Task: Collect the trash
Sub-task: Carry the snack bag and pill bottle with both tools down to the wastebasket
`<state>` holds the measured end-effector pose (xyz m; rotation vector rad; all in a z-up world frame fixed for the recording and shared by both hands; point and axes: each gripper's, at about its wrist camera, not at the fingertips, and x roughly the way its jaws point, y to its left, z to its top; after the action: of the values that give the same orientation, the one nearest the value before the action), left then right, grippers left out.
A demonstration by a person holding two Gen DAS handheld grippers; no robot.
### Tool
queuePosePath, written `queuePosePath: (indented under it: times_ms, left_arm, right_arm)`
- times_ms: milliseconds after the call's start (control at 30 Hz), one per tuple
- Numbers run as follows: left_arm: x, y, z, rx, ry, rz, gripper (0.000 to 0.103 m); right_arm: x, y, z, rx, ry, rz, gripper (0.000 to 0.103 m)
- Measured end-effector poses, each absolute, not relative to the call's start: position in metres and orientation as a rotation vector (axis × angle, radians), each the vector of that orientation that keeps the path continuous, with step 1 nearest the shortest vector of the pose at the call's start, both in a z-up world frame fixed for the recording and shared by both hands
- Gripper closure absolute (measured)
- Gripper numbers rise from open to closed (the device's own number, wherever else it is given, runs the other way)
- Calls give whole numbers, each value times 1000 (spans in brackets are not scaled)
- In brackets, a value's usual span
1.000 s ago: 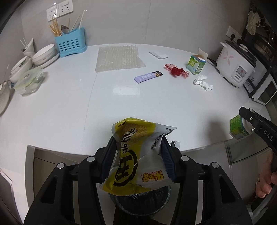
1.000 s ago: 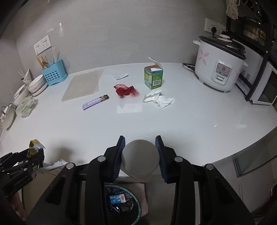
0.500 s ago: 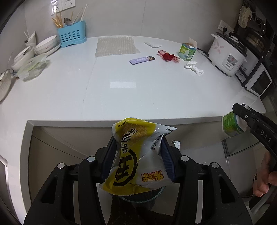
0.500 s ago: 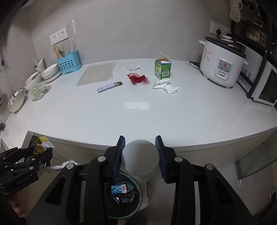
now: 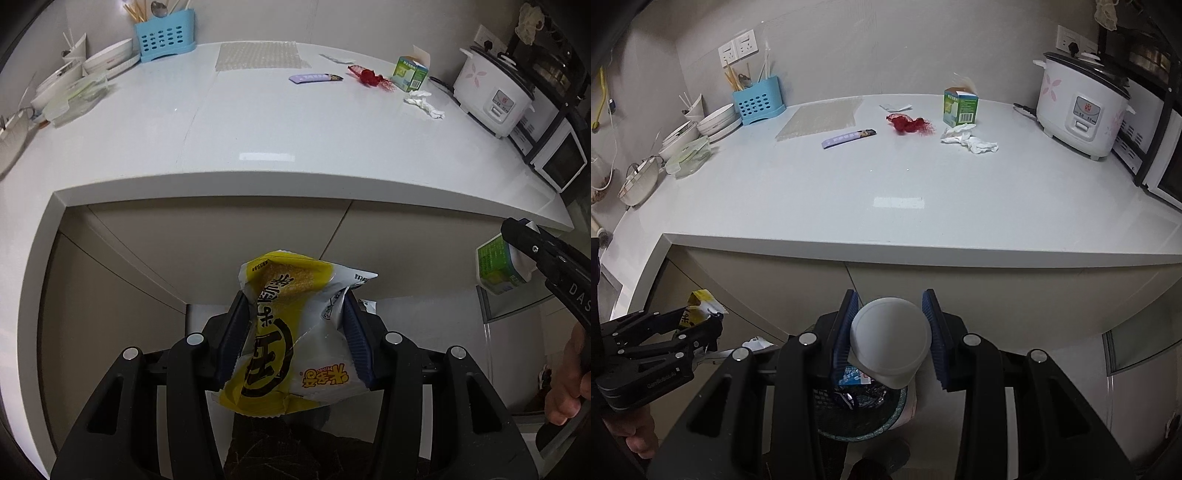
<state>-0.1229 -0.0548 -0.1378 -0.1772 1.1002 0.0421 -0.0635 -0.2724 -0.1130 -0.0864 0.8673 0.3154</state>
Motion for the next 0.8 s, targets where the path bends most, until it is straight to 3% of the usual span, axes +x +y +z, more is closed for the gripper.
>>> queuePosePath:
  times_ms: [800]
  left_arm:
    - [-129,-32,-223,-202,1165,48,54]
  right_arm:
    - [-63,-222,-238,-122,1091,410,68]
